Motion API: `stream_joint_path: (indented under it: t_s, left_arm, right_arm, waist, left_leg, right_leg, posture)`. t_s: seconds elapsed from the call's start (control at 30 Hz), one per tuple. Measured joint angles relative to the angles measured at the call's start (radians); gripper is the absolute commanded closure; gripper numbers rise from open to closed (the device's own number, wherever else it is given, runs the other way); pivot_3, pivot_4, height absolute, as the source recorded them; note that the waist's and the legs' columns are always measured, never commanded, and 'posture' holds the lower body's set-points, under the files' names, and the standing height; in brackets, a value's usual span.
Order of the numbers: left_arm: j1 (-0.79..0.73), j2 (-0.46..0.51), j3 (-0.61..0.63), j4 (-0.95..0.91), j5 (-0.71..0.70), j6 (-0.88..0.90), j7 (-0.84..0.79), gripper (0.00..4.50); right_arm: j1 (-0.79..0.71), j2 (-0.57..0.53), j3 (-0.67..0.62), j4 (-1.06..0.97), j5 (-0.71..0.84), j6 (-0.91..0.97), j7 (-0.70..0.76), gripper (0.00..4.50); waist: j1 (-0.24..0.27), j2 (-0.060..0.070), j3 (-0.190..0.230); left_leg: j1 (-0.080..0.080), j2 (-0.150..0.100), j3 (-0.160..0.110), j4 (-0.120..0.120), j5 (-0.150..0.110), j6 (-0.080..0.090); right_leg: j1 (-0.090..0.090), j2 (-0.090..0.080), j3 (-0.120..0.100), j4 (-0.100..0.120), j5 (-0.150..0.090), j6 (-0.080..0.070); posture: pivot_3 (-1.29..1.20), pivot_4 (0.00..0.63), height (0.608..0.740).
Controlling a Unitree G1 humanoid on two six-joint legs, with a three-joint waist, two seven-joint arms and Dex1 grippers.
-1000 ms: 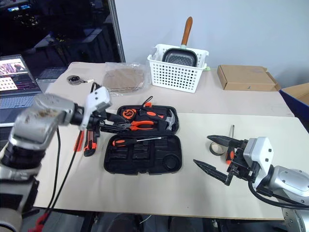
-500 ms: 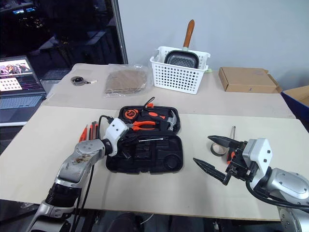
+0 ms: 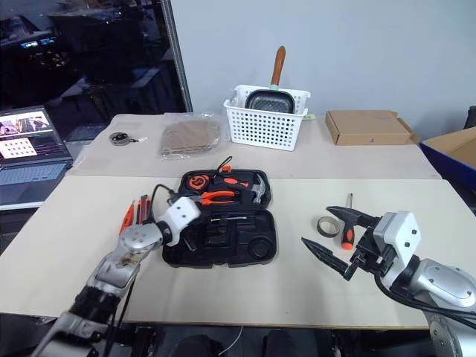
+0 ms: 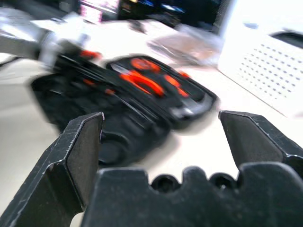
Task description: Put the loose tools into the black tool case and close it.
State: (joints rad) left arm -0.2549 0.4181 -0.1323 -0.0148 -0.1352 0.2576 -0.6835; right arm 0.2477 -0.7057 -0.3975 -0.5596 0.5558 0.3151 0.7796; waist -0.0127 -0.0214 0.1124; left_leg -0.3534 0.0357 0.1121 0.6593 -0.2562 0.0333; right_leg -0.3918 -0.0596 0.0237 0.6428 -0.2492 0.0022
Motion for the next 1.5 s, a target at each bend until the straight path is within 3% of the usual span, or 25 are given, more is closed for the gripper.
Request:
stream_joint_path:
  t_s: [0.07,0.17,0.37,0.5,0.53,0.7,1.03,1.4,1.5]
  left_arm:
    - [0.021,0.026,0.051,-0.107,-0.149,0.1,-0.08,4.48]
    - [0.025,0.129,0.137,-0.267,-0.335,0.225,-0.184,3.74]
    - [-0.017,0.293,0.194,-0.475,-0.598,0.422,-0.31,1.64]
    - [-0.052,0.34,0.207,-0.546,-0.696,0.494,-0.311,0.19]
    - [-0.052,0.344,0.209,-0.557,-0.707,0.503,-0.31,0.06]
    - [-0.014,0.378,0.255,-0.572,-0.73,0.525,-0.264,0.06]
    - [0.076,0.379,0.271,-0.561,-0.672,0.509,-0.194,0.06]
    - [-0.028,0.44,0.281,-0.598,-0.833,0.552,-0.266,0.06]
    - [-0.058,0.44,0.28,-0.604,-0.859,0.561,-0.256,0.0]
  right_arm:
    - [-0.005,-0.002,-0.002,0.003,-0.014,0.062,-0.066,0.0]
    - [-0.017,-0.046,-0.012,-0.01,-0.052,0.201,-0.174,0.0]
    - [-0.195,-0.18,0.008,0.024,-0.023,0.613,-0.303,0.0]
    - [-0.361,-0.222,0.08,0.123,-0.022,0.827,-0.341,0.0]
    - [-0.376,-0.227,0.093,0.135,-0.022,0.852,-0.343,0.0]
    - [-0.467,-0.241,0.167,0.219,-0.04,0.963,-0.349,0.0]
    - [-0.462,-0.219,0.179,0.246,-0.076,0.964,-0.35,0.0]
    - [-0.518,-0.186,0.158,0.33,-0.111,1.07,-0.397,0.0]
    - [-0.55,-0.177,0.181,0.372,-0.119,1.072,-0.399,0.63]
  waist:
    - [0.002,-0.003,0.003]
    - [0.002,-0.003,0.003]
    - [0.002,-0.005,0.005]
    - [0.002,-0.004,0.007]
    - [0.002,-0.004,0.007]
    - [0.002,-0.005,0.007]
    - [0.006,-0.005,0.007]
    - [0.003,-0.004,0.007]
    - [0.0,-0.004,0.007]
  left_leg:
    - [-0.012,0.0,0.0,0.0,0.004,0.003]
    - [-0.021,-0.002,0.0,0.001,0.003,0.004]
    - [-0.027,-0.006,0.0,0.002,-0.002,0.01]
    - [-0.03,-0.006,0.0,0.002,-0.003,0.011]
    - [-0.03,-0.006,0.0,0.002,-0.003,0.011]
    - [-0.033,-0.006,-0.001,0.002,-0.003,0.012]
    - [-0.038,-0.007,0.001,0.002,-0.003,0.012]
    - [-0.037,-0.007,0.001,0.002,-0.002,0.011]
    - [-0.037,-0.007,0.001,0.002,-0.002,0.011]
  right_leg:
    - [-0.011,0.001,-0.003,0.0,0.001,-0.001]
    - [-0.018,0.001,-0.006,0.001,0.004,-0.006]
    - [-0.019,0.0,-0.009,-0.006,0.001,0.0]
    - [-0.019,0.001,-0.01,-0.013,0.002,0.002]
    - [-0.019,0.001,-0.01,-0.013,0.002,0.002]
    - [-0.022,0.002,-0.01,-0.014,0.002,0.002]
    - [-0.028,0.002,-0.009,-0.013,0.002,0.003]
    - [-0.028,0.003,-0.009,-0.012,0.003,0.003]
    - [-0.028,0.004,-0.009,-0.012,0.003,0.002]
  posture:
    - [0.0,0.15,0.74]
    - [0.0,0.15,0.74]
    - [0.0,0.15,0.74]
    - [0.0,0.15,0.74]
    - [0.0,0.15,0.74]
    - [0.0,0.15,0.74]
    - [0.0,0.15,0.74]
    - [0.0,0.15,0.74]
    - [0.0,0.15,0.74]
